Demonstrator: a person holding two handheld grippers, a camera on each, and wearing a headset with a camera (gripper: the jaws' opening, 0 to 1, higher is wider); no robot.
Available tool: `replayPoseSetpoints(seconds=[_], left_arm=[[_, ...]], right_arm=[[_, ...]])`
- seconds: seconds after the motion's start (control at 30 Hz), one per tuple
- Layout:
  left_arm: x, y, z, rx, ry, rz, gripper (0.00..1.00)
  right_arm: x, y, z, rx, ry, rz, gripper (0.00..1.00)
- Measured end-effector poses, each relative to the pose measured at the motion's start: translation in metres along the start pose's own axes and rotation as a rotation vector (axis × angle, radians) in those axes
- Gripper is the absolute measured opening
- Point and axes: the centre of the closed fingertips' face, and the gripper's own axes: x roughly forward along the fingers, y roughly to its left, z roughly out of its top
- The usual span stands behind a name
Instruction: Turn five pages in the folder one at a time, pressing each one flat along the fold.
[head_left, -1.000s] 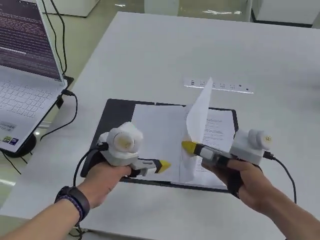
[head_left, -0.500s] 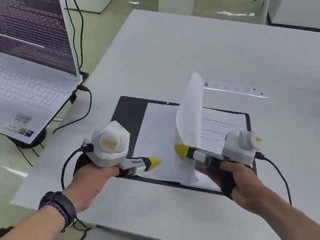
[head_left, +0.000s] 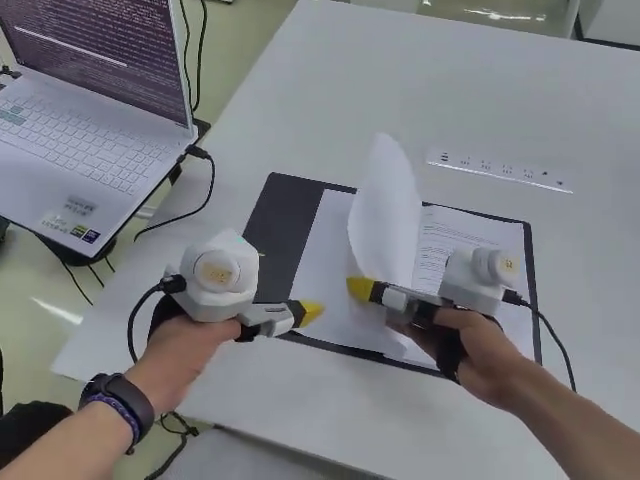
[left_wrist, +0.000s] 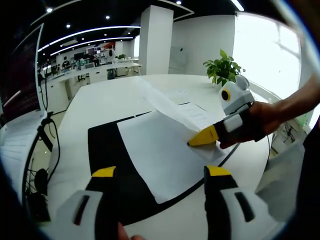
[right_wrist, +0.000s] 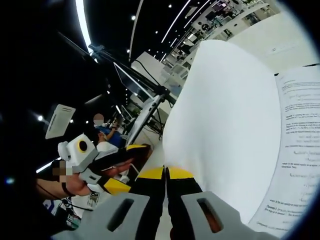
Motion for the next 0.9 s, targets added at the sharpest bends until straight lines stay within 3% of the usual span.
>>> replayPoseSetpoints(seconds=[0.43, 0.63, 0.9], left_arm=[[-0.007, 0.009, -0.012, -0.041, -0.008, 0.018, 0.68], [-0.011, 0.012, -0.019, -0.063, -0.010, 0.027, 0.68], [-0.011, 0.019, -0.029, -0.106, -0.007, 0.040, 0.67]], right_arm=[[0.030, -0.003, -0.015, 0.025, 0.052, -0.020, 0.00], [0.040, -0.020, -0.023, 0.055, 0.090, -0.068, 0.00], [0.053, -0.030, -0.035, 0.084, 0.122, -0.100, 0.00]])
